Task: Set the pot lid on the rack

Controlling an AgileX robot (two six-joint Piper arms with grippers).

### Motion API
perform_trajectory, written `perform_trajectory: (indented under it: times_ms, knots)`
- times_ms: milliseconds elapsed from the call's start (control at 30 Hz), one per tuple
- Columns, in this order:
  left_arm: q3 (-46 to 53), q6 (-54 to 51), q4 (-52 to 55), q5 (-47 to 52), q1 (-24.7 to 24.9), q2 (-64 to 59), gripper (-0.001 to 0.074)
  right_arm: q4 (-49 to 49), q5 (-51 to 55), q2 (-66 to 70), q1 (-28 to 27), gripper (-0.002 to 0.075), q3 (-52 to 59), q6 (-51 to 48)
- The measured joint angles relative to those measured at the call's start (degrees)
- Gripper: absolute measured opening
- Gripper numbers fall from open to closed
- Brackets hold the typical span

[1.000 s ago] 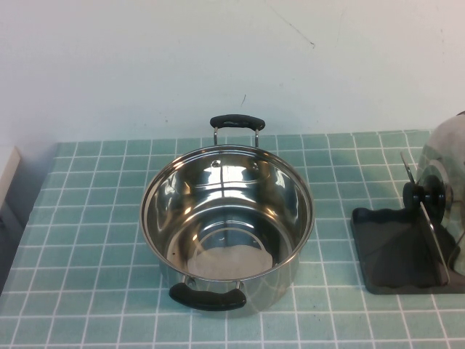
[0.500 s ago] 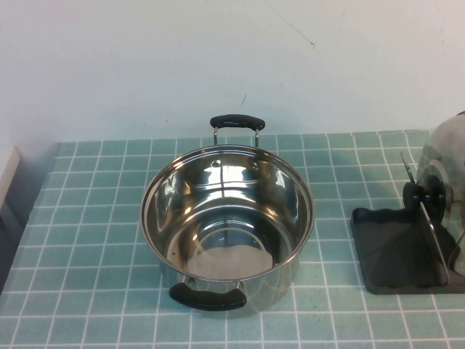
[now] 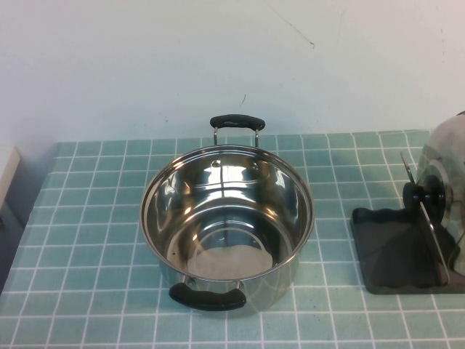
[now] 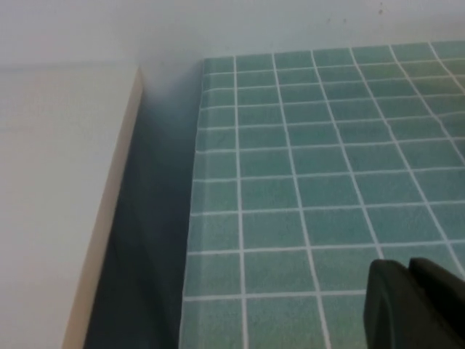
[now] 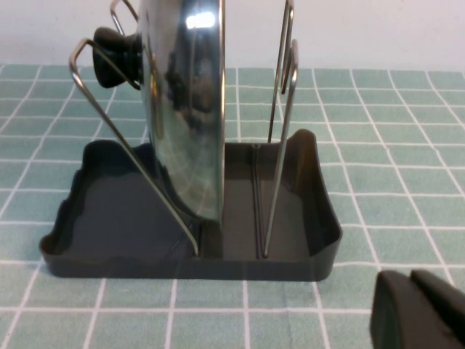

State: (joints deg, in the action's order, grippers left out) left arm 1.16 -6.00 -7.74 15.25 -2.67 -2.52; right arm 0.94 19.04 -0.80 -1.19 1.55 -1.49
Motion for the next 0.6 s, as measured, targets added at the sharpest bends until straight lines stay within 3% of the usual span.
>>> perform_trajectory:
  times_ms: [167,433,600]
  knots:
    - [0.0,2.6,5.3,0.3,0.0,2.4,-0.0003,0.0,0.0,0.0,0.0,-0.0002,0.0,0.0]
    - [0.0,4.8,4.9,1.7,0.1,3.0,-0.0003,0.0,0.0,0.0,0.0,-0.0002,0.0,0.0]
    - [0.0,4.7,4.8,1.8,2.7,3.1,-0.0003,0.0,0.0,0.0,0.0,-0.0002,0.0,0.0]
